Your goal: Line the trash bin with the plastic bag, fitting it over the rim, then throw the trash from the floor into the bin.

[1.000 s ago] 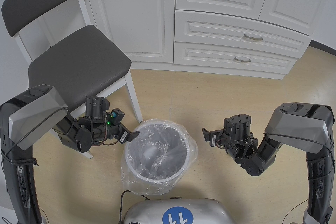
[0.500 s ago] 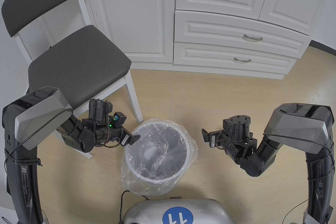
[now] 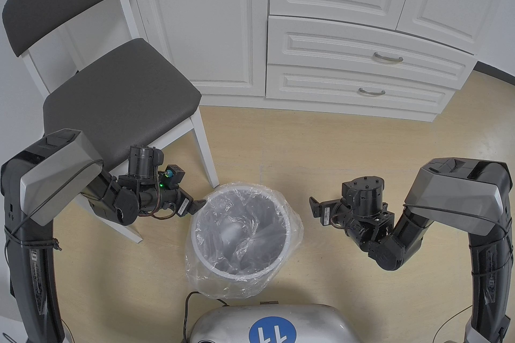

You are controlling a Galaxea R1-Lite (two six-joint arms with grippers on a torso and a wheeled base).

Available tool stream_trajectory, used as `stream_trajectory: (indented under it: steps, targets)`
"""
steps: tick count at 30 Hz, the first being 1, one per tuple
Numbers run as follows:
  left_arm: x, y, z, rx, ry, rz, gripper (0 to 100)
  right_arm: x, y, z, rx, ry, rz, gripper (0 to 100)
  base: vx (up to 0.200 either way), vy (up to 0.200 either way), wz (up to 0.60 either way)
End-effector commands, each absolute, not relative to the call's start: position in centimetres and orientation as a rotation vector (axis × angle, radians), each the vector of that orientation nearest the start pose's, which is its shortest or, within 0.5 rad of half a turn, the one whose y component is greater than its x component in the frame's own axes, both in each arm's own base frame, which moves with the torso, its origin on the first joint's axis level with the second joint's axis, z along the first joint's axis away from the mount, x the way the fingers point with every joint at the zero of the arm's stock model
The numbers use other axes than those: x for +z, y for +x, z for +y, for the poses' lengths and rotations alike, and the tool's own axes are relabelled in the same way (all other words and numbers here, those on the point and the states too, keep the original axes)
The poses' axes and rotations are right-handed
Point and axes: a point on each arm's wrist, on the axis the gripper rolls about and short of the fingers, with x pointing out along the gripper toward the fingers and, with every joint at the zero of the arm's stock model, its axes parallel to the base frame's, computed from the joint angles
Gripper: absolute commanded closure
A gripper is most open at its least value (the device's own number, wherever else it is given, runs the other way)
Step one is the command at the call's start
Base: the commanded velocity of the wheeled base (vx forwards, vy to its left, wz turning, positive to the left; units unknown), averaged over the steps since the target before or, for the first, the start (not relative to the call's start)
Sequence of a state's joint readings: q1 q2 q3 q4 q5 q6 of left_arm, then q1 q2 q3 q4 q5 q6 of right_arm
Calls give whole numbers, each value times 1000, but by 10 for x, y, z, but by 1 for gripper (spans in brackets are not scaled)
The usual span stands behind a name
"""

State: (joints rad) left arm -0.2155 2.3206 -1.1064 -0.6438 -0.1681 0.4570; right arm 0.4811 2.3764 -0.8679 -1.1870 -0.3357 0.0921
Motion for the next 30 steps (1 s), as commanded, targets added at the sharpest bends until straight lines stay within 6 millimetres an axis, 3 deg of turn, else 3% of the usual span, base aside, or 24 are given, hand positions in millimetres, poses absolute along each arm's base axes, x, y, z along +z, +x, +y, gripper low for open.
stream_trajectory:
  steps: [1,20,30]
  targets:
    - [28,414,-90,-488,450,476,0,7,357,178,131,-36,299,0,0,0,0]
    - [22,425,-78,-464,440,518,0,6,357,178,131,-36,301,0,0,0,0]
    - [10,428,-79,-473,440,549,0,6,357,178,131,-36,301,0,0,0,0]
